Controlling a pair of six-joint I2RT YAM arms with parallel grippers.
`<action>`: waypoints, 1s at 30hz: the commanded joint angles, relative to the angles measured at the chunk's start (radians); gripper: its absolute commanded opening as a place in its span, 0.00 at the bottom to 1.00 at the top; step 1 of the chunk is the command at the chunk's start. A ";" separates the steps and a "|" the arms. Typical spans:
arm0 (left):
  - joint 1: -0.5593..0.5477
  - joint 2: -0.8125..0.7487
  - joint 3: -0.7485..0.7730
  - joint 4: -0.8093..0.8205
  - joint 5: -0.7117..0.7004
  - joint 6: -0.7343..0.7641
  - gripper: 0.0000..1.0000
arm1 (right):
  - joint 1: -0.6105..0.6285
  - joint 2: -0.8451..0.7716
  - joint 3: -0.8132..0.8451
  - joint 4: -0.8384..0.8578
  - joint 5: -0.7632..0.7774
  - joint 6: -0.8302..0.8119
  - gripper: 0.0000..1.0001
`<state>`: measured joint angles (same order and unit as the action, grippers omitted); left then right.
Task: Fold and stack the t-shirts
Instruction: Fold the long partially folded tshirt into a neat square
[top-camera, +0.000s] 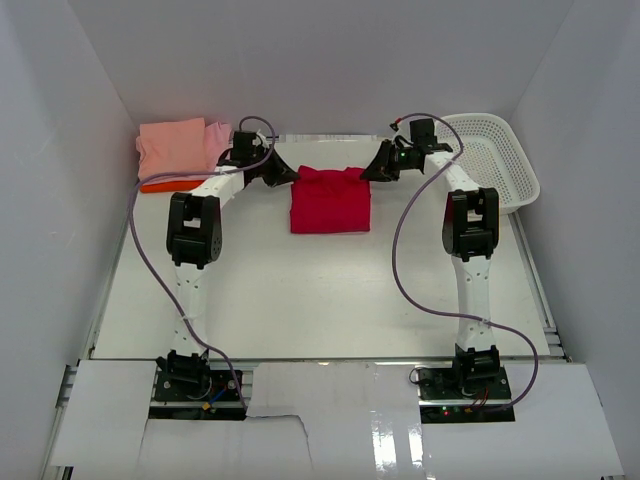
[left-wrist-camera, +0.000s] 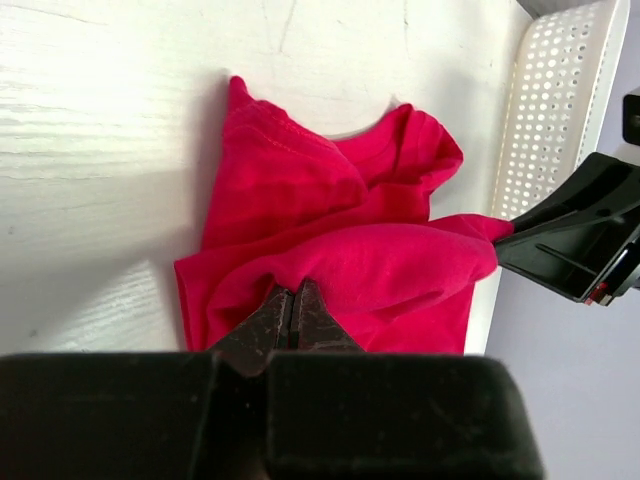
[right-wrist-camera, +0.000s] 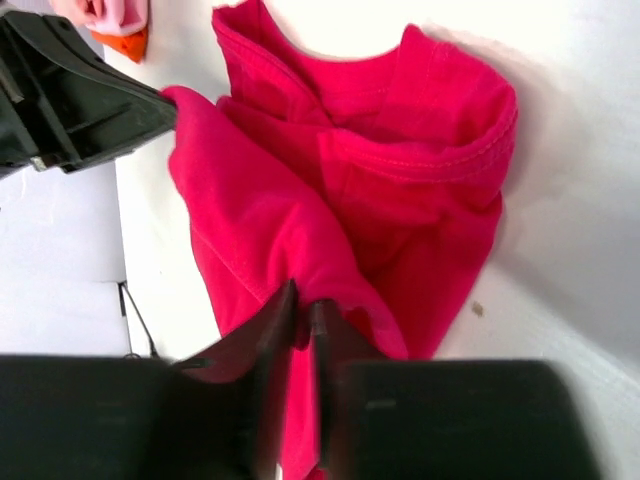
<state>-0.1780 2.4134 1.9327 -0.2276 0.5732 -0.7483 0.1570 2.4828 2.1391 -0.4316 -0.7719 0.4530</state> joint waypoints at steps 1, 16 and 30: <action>0.005 -0.016 0.019 0.071 -0.027 -0.016 0.00 | -0.008 0.022 0.005 0.149 -0.035 0.024 0.23; 0.006 -0.175 -0.225 0.329 -0.262 -0.123 0.59 | -0.010 0.041 0.007 0.376 -0.052 0.116 0.54; 0.012 -0.272 -0.215 0.355 -0.251 -0.089 0.98 | -0.017 -0.034 -0.070 0.455 -0.060 0.105 0.55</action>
<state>-0.1722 2.2532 1.6859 0.1143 0.2905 -0.8768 0.1501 2.5278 2.0689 -0.0463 -0.8124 0.5720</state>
